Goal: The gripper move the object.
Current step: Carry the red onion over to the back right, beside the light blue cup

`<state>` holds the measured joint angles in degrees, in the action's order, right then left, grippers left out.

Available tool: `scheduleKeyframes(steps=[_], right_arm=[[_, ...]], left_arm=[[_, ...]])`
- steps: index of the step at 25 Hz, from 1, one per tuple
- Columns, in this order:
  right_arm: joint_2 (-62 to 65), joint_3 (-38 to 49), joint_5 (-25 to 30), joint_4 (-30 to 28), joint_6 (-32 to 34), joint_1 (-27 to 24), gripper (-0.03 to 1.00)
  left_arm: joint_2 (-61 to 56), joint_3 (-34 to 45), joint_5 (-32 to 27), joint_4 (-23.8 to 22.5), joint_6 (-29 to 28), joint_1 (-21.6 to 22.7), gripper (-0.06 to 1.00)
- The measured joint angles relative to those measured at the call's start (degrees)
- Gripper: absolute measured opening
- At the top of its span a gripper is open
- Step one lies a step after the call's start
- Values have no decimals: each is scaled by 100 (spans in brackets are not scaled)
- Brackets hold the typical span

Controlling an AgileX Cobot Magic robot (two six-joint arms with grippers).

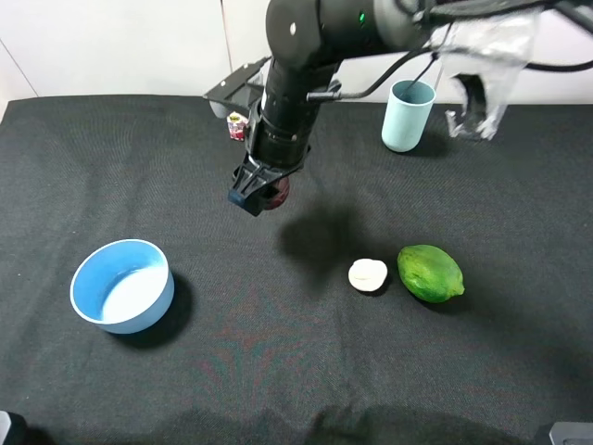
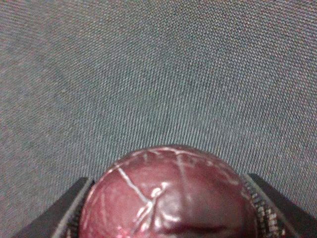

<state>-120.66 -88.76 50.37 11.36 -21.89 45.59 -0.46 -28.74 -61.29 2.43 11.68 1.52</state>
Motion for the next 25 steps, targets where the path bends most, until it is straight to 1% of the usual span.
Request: scheduleKeyframes(steps=[6,14,18,25], right_arm=[[420,-6,447,2,176,0,44],[833,-6,839,10,477,-25,44],[957,-6,1011,-8,624,-135,44],[1131,-6,1435,-8,718,-545,44]], left_arm=[[0,0,0,0,0,0,99],[0,0,0,0,0,0,99],[0,0,0,0,0,0,99],[0,0,0,0,0,0,99]])
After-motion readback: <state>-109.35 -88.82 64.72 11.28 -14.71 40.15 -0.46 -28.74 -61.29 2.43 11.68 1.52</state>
